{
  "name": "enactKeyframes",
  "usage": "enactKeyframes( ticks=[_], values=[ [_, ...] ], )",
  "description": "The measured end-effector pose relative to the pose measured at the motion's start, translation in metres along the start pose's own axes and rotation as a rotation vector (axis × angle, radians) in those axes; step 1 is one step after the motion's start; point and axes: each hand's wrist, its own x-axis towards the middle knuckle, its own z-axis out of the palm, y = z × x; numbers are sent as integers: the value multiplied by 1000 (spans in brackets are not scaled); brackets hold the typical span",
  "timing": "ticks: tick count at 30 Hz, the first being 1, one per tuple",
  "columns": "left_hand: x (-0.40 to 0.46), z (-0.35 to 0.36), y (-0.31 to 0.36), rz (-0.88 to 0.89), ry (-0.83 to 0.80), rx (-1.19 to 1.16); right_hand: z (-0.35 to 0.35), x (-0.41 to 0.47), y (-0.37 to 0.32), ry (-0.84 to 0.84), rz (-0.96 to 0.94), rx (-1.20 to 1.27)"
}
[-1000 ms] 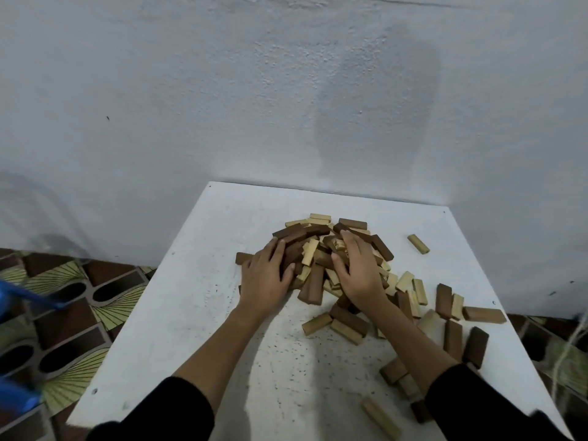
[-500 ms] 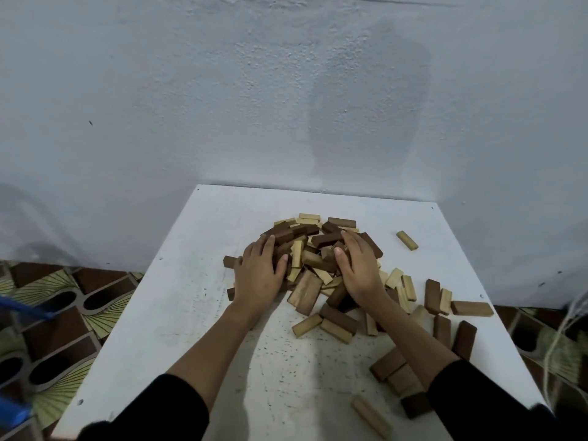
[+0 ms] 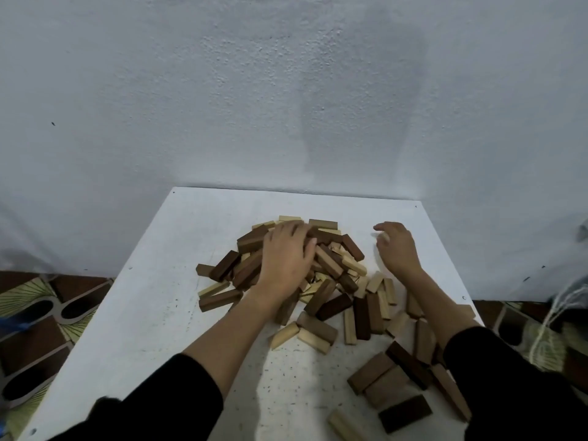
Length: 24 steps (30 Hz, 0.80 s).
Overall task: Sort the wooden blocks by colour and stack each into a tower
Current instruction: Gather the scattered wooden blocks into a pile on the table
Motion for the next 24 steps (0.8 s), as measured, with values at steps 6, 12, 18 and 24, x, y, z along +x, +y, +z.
enactKeyframes(
  ticks=[6,12,18,24],
  values=[
    [9,30,40,260,-62,-49,-2,20,30,-153,-24,-174],
    [4,60,53,449,-90,-85,-19,5,26,-87,58,18],
    [7,79,58,468,-238,44,-61,-23,25,-122,307,57],
    [15,81,76,386,-411,402,-72,-50,27,-283,363,-268]
  ],
)
